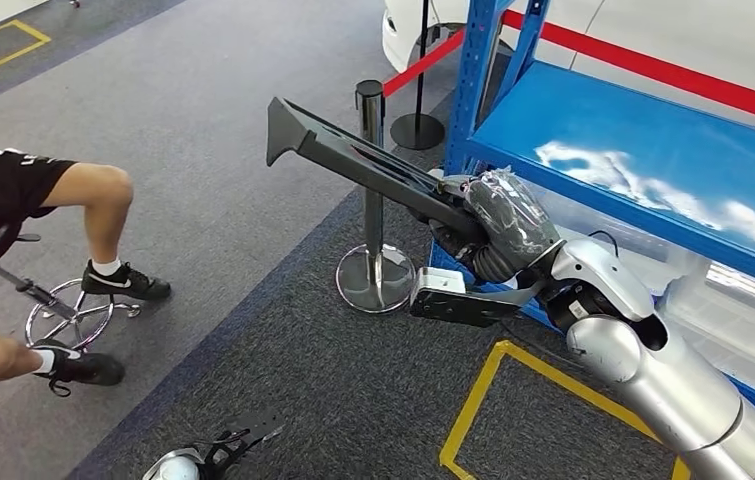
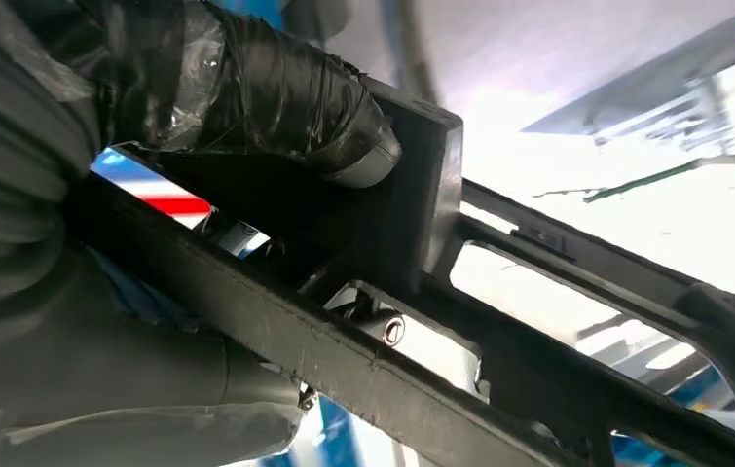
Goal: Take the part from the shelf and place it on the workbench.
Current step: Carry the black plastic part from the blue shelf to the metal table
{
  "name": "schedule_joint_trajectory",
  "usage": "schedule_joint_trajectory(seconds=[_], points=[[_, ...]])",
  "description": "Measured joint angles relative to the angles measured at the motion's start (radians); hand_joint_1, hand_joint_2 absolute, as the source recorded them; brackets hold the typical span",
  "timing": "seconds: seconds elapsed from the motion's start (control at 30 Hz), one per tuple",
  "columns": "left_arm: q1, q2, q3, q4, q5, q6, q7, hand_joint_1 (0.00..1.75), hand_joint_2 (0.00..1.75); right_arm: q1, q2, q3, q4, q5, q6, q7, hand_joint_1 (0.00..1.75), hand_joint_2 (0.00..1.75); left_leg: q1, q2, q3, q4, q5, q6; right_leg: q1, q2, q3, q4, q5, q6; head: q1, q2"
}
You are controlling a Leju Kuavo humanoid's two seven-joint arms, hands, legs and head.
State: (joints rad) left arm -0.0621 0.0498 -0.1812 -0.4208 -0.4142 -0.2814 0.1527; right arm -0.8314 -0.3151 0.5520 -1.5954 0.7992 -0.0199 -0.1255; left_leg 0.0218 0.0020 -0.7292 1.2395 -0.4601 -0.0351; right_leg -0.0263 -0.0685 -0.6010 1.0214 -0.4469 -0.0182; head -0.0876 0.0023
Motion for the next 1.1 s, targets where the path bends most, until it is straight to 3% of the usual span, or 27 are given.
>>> schedule_joint_trajectory(seconds=[0.07,0.1,0.13,0.2,0.23,0.3,0.37,0.4,0.43,0.47,0.5,0.57,0.6,0.63,0.7,0.73,0.77,0.8,0.87,0.9,0.93,0.97,1.0,1.03,1.07,1.1], points=[[-0.002,0.002,0.003,0.000,0.010,0.001,0.005,0.00,1.75,-0.004,0.000,0.000,-0.001,-0.004,0.007,-0.001,1.75,1.75,-0.002,0.031,0.109,-0.147,0.017,0.000,-0.003,-0.023,-0.007,0.005,0.006,0.009,-0.001,0.000],[-0.004,0.003,0.007,0.002,0.024,0.000,0.009,0.00,1.75,-0.011,0.001,0.001,0.000,-0.009,0.020,-0.001,1.75,1.75,-0.008,0.046,0.143,-0.201,0.019,0.006,-0.003,-0.034,-0.008,0.006,0.010,0.015,-0.001,0.000],[-0.006,0.007,0.016,0.006,0.041,-0.003,0.012,0.00,1.75,-0.023,0.004,0.003,0.002,-0.017,0.040,0.000,1.75,1.75,-0.015,0.055,0.156,-0.231,0.017,0.014,-0.003,-0.044,-0.009,0.005,0.015,0.022,-0.002,0.000],[-0.010,0.022,0.041,0.021,0.070,-0.013,0.009,0.00,1.75,-0.055,0.018,0.010,0.013,-0.032,0.080,0.011,1.75,1.75,-0.021,0.041,0.150,-0.244,0.030,0.034,-0.004,-0.060,-0.012,0.000,0.023,0.037,-0.003,0.000],[-0.010,0.030,0.052,0.030,0.077,-0.018,0.006,0.00,1.75,-0.070,0.025,0.014,0.020,-0.036,0.092,0.016,1.75,1.75,-0.020,0.031,0.147,-0.251,0.038,0.042,-0.006,-0.053,-0.015,0.003,0.016,0.042,-0.003,0.000],[-0.013,0.041,0.066,0.042,0.080,-0.022,0.001,0.00,1.75,-0.090,0.033,0.022,0.029,-0.039,0.098,0.021,1.75,1.75,-0.016,0.010,0.140,-0.266,0.061,0.063,-0.008,-0.001,-0.033,0.054,-0.040,0.045,-0.001,0.000],[-0.019,0.045,0.075,0.050,0.081,-0.021,0.000,0.00,1.75,-0.098,0.035,0.028,0.035,-0.041,0.099,0.021,1.75,1.75,-0.017,-0.018,0.120,-0.267,0.079,0.075,-0.005,0.053,-0.069,0.177,-0.127,0.040,-0.001,0.000],[-0.021,0.046,0.079,0.054,0.081,-0.020,0.000,0.00,1.75,-0.100,0.035,0.031,0.039,-0.042,0.099,0.021,1.75,1.75,-0.019,-0.034,0.108,-0.264,0.087,0.077,-0.002,0.062,-0.083,0.234,-0.156,0.039,0.000,0.000],[-0.022,0.046,0.082,0.058,0.081,-0.020,0.000,0.00,1.75,-0.100,0.035,0.034,0.043,-0.043,0.099,0.021,1.75,1.75,-0.021,-0.051,0.096,-0.259,0.094,0.078,0.002,0.067,-0.085,0.266,-0.167,0.037,0.000,0.000],[-0.022,0.046,0.085,0.062,0.081,-0.019,0.000,0.00,1.75,-0.102,0.035,0.038,0.046,-0.045,0.099,0.021,1.75,1.75,-0.022,-0.068,0.082,-0.253,0.101,0.077,0.004,0.069,-0.070,0.260,-0.158,0.034,0.000,0.000],[-0.022,0.046,0.088,0.066,0.081,-0.019,0.000,0.00,1.75,-0.104,0.035,0.042,0.048,-0.046,0.099,0.022,1.75,1.75,-0.022,-0.083,0.069,-0.246,0.107,0.076,0.006,0.074,-0.039,0.218,-0.137,0.031,0.000,0.000],[-0.022,0.045,0.091,0.073,0.082,-0.019,-0.001,0.00,1.75,-0.114,0.036,0.048,0.051,-0.048,0.099,0.023,1.75,1.75,-0.021,-0.111,0.041,-0.229,0.118,0.069,0.007,0.108,0.037,0.096,-0.100,0.022,-0.001,0.000],[-0.022,0.046,0.093,0.076,0.083,-0.019,-0.001,0.00,1.75,-0.120,0.037,0.049,0.052,-0.048,0.099,0.024,1.75,1.75,-0.020,-0.123,0.030,-0.223,0.125,0.064,0.008,0.128,0.059,0.056,-0.090,0.019,-0.001,0.000],[-0.023,0.046,0.095,0.079,0.085,-0.020,-0.002,0.00,1.75,-0.126,0.039,0.051,0.054,-0.048,0.098,0.025,1.75,1.75,-0.019,-0.135,0.021,-0.219,0.132,0.057,0.010,0.142,0.068,0.034,-0.086,0.016,-0.001,0.000],[-0.021,0.050,0.100,0.090,0.087,-0.022,-0.003,0.00,1.75,-0.133,0.044,0.057,0.058,-0.049,0.098,0.028,1.75,1.75,-0.017,-0.159,0.011,-0.224,0.152,0.041,0.013,0.132,0.060,0.031,-0.074,0.009,0.000,0.000],[-0.020,0.052,0.102,0.095,0.088,-0.023,-0.004,0.00,1.75,-0.136,0.048,0.061,0.060,-0.049,0.098,0.029,1.75,1.75,-0.017,-0.155,0.006,-0.224,0.153,0.035,0.012,0.118,0.056,0.026,-0.065,0.004,-0.001,0.000],[-0.019,0.054,0.105,0.100,0.088,-0.024,-0.004,0.00,1.75,-0.139,0.052,0.064,0.062,-0.049,0.098,0.030,1.75,1.75,-0.018,-0.133,-0.002,-0.214,0.138,0.030,0.010,0.104,0.051,0.023,-0.055,-0.003,-0.003,0.000],[-0.019,0.057,0.108,0.103,0.088,-0.024,-0.005,0.00,1.75,-0.142,0.055,0.067,0.064,-0.049,0.098,0.030,1.75,1.75,-0.018,-0.100,-0.014,-0.183,0.104,0.025,0.008,0.088,0.043,0.018,-0.044,-0.010,-0.005,0.000],[-0.025,0.058,0.112,0.106,0.089,-0.025,-0.007,0.00,1.75,-0.147,0.058,0.070,0.066,-0.050,0.098,0.031,1.75,1.75,-0.011,-0.031,-0.047,-0.065,0.005,0.015,0.011,0.054,0.024,0.016,-0.025,-0.017,-0.010,0.000],[-0.028,0.058,0.113,0.107,0.089,-0.025,-0.008,0.00,1.75,-0.147,0.058,0.071,0.066,-0.050,0.098,0.031,1.75,1.75,-0.005,-0.017,-0.061,0.001,-0.029,0.009,0.012,0.037,0.013,0.017,-0.017,-0.016,-0.010,0.000],[-0.030,0.058,0.114,0.108,0.089,-0.025,-0.008,0.00,1.75,-0.148,0.058,0.072,0.067,-0.050,0.098,0.031,1.75,1.75,0.001,-0.011,-0.065,0.050,-0.041,0.003,0.012,0.019,0.002,0.018,-0.010,-0.015,-0.010,0.000],[-0.030,0.058,0.114,0.109,0.089,-0.025,-0.009,0.00,1.75,-0.148,0.059,0.074,0.068,-0.050,0.098,0.031,1.75,1.75,0.007,-0.007,-0.053,0.069,-0.030,-0.003,0.012,0.002,-0.009,0.020,-0.002,-0.012,-0.010,0.000],[-0.030,0.058,0.114,0.111,0.089,-0.025,-0.009,0.00,1.75,-0.148,0.059,0.075,0.068,-0.050,0.098,0.031,1.75,1.75,0.012,-0.003,-0.024,0.054,-0.008,-0.007,0.012,-0.014,-0.021,0.022,0.004,-0.008,-0.010,0.000],[-0.030,0.058,0.114,0.111,0.089,-0.025,-0.009,0.00,1.75,-0.149,0.059,0.075,0.068,-0.050,0.098,0.031,1.75,1.75,0.016,0.009,0.022,0.007,0.014,-0.011,0.012,-0.029,-0.030,0.025,0.010,-0.004,-0.010,0.000],[-0.031,0.058,0.115,0.112,0.089,-0.025,-0.009,0.00,1.75,-0.151,0.059,0.075,0.068,-0.050,0.098,0.031,1.75,1.75,0.015,0.032,0.077,-0.062,0.015,-0.015,0.012,-0.043,-0.038,0.028,0.015,0.001,-0.010,0.000],[-0.033,0.058,0.115,0.112,0.089,-0.025,-0.009,0.00,1.75,-0.154,0.059,0.075,0.067,-0.050,0.098,0.031,1.75,1.75,0.010,0.052,0.122,-0.125,0.009,-0.010,0.013,-0.056,-0.043,0.030,0.020,0.007,-0.009,0.000]])
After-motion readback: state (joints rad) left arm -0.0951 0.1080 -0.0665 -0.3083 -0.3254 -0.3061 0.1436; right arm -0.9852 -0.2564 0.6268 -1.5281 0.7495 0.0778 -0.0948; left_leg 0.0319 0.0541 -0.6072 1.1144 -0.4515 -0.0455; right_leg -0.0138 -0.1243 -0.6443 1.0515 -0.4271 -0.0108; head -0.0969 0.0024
